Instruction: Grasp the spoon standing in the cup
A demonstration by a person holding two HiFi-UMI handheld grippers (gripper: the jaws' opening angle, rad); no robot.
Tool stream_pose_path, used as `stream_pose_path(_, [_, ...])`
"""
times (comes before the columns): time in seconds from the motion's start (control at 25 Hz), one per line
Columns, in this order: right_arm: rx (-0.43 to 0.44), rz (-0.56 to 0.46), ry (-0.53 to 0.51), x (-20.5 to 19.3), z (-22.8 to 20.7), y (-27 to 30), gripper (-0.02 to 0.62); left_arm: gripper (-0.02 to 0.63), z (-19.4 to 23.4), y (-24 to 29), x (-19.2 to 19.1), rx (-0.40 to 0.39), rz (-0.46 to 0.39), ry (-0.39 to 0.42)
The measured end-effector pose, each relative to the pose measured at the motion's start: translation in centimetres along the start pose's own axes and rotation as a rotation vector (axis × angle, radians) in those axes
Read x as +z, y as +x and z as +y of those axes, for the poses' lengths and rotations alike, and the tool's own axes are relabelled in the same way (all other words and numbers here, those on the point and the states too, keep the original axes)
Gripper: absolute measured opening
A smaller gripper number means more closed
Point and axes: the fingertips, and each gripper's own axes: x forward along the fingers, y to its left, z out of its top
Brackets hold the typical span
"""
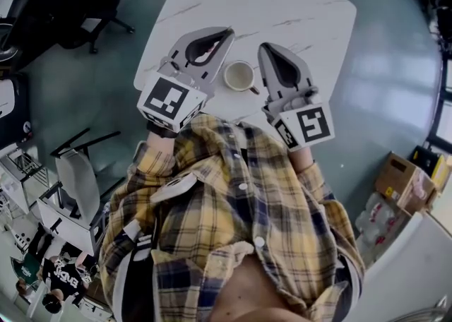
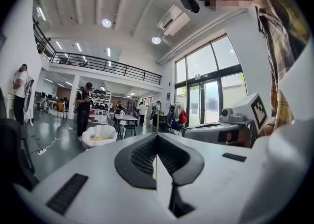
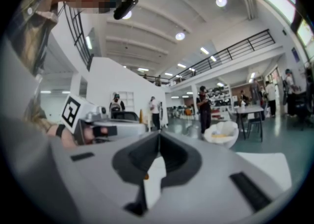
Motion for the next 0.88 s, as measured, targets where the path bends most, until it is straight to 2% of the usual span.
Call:
stream_pose_path(0.24, [0.003, -0.029, -0.005, 1.2, 0.1, -0.3, 0.032, 0.014, 0.5, -1.5, 0.8, 0.064, -0.037, -0.026])
stream_pose_path(0.48, [-0.005, -0.051, 0.0, 2.0, -0.1, -0.9, 0.032, 0.014, -0.1, -1.9, 0.5, 0.061, -0.041, -0.027])
stream_pose_path(0.88, [-0.01, -0.023, -0.026, 1.6, 0.1, -1.0, 0.031, 0.014, -0.4, -2.5, 0.0, 0.057, -0.023, -0.037])
